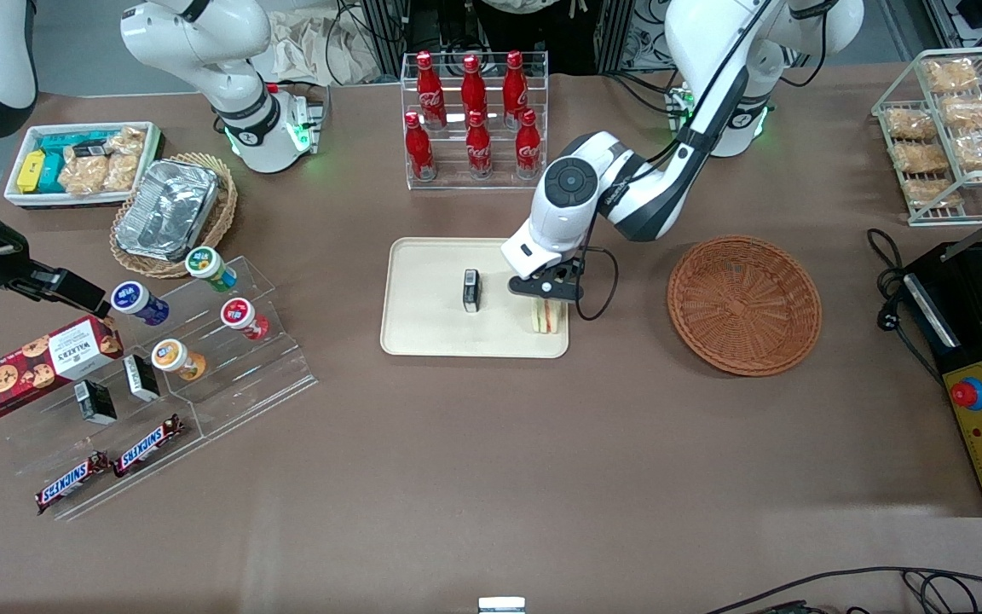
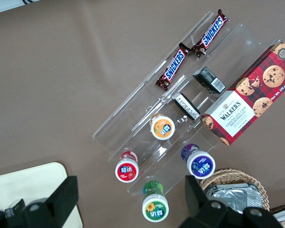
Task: Place sandwich from basket to tray
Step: 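Lower the sandwich onto the tray and open the left gripper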
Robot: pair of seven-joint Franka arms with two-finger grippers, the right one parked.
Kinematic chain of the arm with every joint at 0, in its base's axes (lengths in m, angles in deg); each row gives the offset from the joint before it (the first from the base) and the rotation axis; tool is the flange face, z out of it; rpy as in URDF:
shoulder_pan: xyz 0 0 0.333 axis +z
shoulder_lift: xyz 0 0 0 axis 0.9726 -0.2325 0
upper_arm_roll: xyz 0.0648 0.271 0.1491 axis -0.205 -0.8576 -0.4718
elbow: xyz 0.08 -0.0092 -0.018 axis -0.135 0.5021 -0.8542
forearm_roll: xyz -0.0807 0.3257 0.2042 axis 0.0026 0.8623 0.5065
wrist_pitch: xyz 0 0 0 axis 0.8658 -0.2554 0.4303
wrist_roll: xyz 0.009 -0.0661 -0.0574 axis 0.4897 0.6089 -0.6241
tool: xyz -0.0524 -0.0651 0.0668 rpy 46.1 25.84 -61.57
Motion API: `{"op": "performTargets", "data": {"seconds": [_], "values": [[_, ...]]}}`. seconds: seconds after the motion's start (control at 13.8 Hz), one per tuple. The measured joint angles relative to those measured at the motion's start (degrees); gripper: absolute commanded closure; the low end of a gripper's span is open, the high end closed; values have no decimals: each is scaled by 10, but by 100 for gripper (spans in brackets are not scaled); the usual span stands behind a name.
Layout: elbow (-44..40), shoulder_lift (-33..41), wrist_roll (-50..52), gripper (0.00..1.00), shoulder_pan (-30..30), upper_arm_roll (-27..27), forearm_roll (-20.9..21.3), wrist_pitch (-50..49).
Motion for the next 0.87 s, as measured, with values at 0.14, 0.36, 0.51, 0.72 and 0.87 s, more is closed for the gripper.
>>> {"op": "performTargets", "data": {"seconds": [0.14,0.36,0.51,0.72,0.87], "values": [[0,-5,0,54,0,0,2,3],[0,-5,1,0,0,-3,15,4],[-2,-3,1,0,1,-4,17,5],[-12,21,1,0,10,-8,18,-28],[-25,57,1,0,29,-11,20,-79]]}}
